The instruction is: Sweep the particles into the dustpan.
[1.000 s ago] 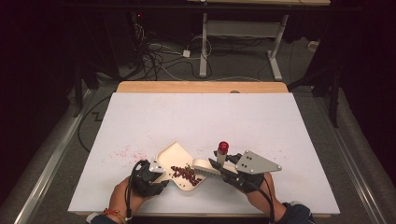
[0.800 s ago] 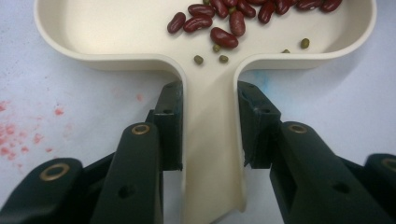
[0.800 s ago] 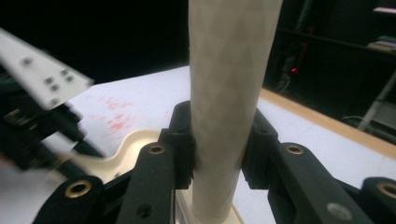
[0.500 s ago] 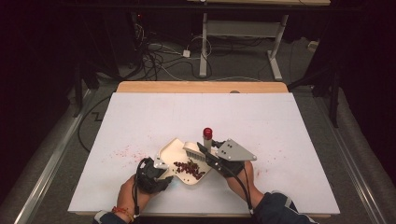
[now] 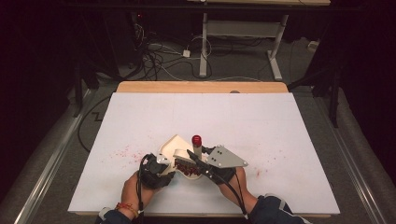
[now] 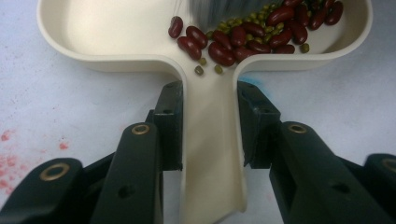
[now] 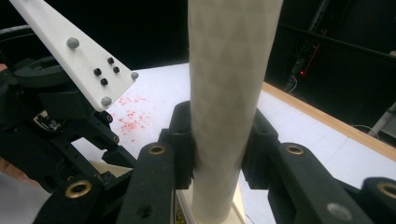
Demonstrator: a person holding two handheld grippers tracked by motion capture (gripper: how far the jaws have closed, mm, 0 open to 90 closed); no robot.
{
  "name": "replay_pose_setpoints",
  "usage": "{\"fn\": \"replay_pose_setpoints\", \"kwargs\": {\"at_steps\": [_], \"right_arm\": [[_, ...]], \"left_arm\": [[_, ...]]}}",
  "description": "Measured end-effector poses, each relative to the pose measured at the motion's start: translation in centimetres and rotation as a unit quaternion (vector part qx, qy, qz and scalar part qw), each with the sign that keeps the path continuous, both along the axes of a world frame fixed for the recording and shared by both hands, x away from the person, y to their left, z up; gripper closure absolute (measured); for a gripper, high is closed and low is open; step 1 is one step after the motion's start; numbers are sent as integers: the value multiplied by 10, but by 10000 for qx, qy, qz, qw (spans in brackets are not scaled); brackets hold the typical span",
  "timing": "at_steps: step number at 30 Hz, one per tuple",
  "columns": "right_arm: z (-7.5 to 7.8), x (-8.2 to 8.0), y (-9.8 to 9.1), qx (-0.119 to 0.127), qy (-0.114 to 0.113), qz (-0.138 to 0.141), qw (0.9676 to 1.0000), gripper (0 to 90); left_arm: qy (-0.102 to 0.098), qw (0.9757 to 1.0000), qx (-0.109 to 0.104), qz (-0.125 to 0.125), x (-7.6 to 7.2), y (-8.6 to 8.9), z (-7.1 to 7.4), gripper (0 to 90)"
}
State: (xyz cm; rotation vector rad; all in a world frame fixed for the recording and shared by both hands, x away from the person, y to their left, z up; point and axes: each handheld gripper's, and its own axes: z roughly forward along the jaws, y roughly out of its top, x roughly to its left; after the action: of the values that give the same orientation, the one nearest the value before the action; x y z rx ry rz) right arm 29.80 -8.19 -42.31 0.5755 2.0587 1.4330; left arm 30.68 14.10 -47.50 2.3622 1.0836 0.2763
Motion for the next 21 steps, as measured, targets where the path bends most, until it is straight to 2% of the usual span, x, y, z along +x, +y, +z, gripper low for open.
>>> {"fn": "replay_pose_setpoints", "kwargs": {"at_steps": [3,9,21], "right_arm": [[2,-1,-1,16,-57,-6,10000,701],[9,3,-10,114,-6,-59,9999,701],[21,13,-29,118,-27,-64,9999,700]], "left_arm": [[29,10000,-70,-1,1,2,-1,637],[-15,10000,-57,-28,1,3,-1,636],[10,9999,-147,-15,3,10,0,637]]}}
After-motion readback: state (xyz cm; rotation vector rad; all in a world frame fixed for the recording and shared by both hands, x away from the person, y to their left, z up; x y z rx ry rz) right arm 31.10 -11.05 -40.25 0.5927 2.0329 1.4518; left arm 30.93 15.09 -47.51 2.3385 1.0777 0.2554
